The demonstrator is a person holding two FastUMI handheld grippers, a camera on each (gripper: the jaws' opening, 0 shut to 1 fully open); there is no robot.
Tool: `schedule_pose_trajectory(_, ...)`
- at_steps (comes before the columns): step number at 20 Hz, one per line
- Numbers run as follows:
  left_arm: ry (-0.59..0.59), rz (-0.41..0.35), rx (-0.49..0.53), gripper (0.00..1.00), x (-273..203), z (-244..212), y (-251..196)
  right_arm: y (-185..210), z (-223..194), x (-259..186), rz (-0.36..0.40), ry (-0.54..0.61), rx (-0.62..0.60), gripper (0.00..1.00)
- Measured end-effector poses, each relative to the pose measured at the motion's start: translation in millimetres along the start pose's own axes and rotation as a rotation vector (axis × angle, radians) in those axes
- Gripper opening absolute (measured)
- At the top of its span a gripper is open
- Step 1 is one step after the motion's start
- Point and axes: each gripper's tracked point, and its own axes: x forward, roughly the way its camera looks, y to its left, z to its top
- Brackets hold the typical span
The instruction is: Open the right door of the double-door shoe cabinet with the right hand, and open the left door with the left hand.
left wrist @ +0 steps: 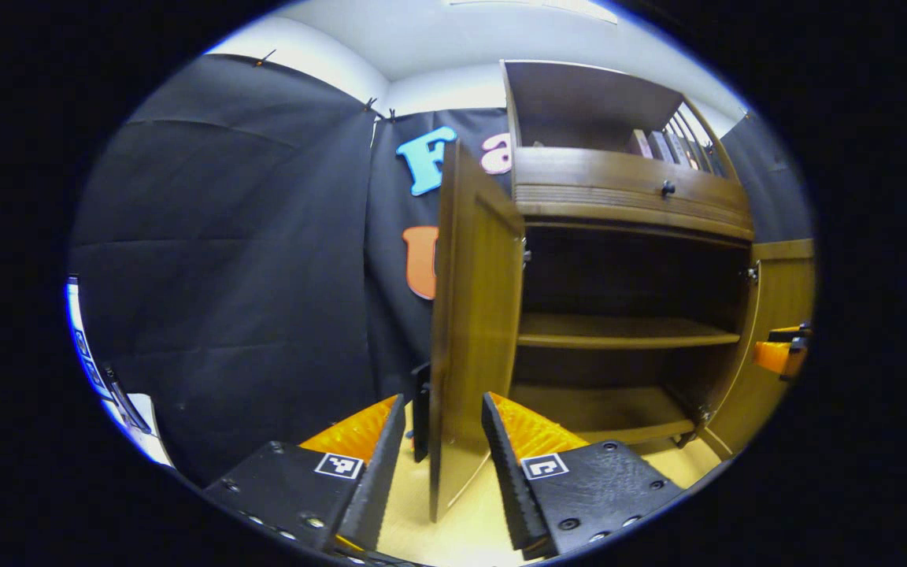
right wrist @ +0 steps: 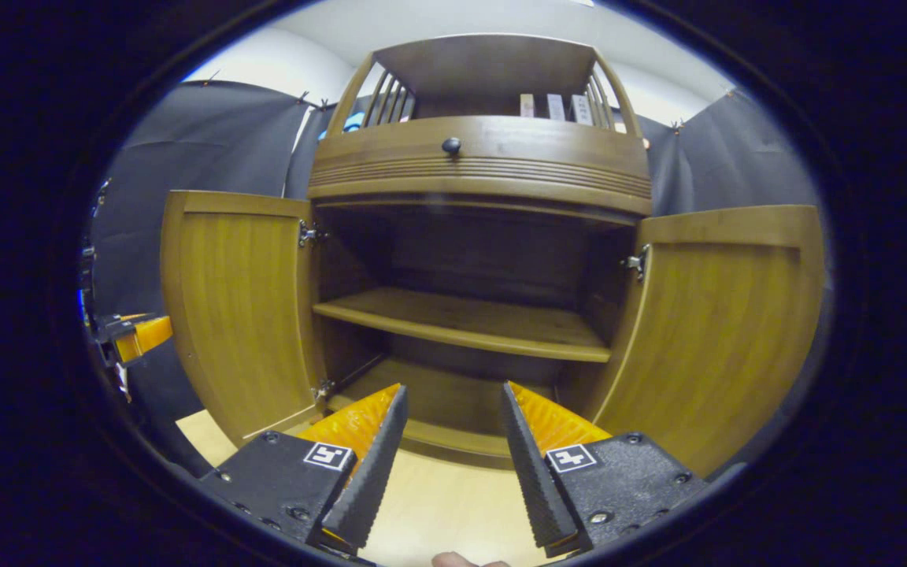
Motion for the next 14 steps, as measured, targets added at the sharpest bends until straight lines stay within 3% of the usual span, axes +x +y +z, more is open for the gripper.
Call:
schedule_pose_trajectory(1,-0.011,-0.028,-0.007,0.53,1.3,5.0,-13.0,-5.4,4.8,-3.0,-0.013,-0.014,0.002,0.76)
schedule_pose_trajectory(2,-0.022,-0.051,-0.005,0.73,-2.0,11.1,-26.0,-9.8,9.2,-6.0,-0.024,-0.026,0.007,0.76)
schedule_pose_trajectory(6,-0.064,-0.148,0.057,0.81,-7.8,32.3,-72.9,-23.9,23.8,-18.0,-0.051,-0.055,0.031,0.72)
schedule_pose_trajectory(7,-0.072,-0.171,0.065,0.94,-8.4,37.5,-85.5,-27.4,27.4,-21.2,-0.057,-0.063,0.035,0.76)
schedule_pose_trajectory(9,-0.071,-0.199,0.094,0.89,-7.4,41.1,-102.0,-35.9,29.2,-24.9,-0.063,-0.078,0.035,0.76)
schedule_pose_trajectory(11,-0.086,-0.216,0.114,0.98,-7.7,47.7,-114.9,-47.9,21.3,-29.0,-0.088,-0.055,0.032,1.00)
schedule_pose_trajectory(14,-0.088,-0.249,0.109,0.93,-7.4,52.9,-131.5,-58.9,15.9,-37.8,-0.104,-0.048,0.054,0.99)
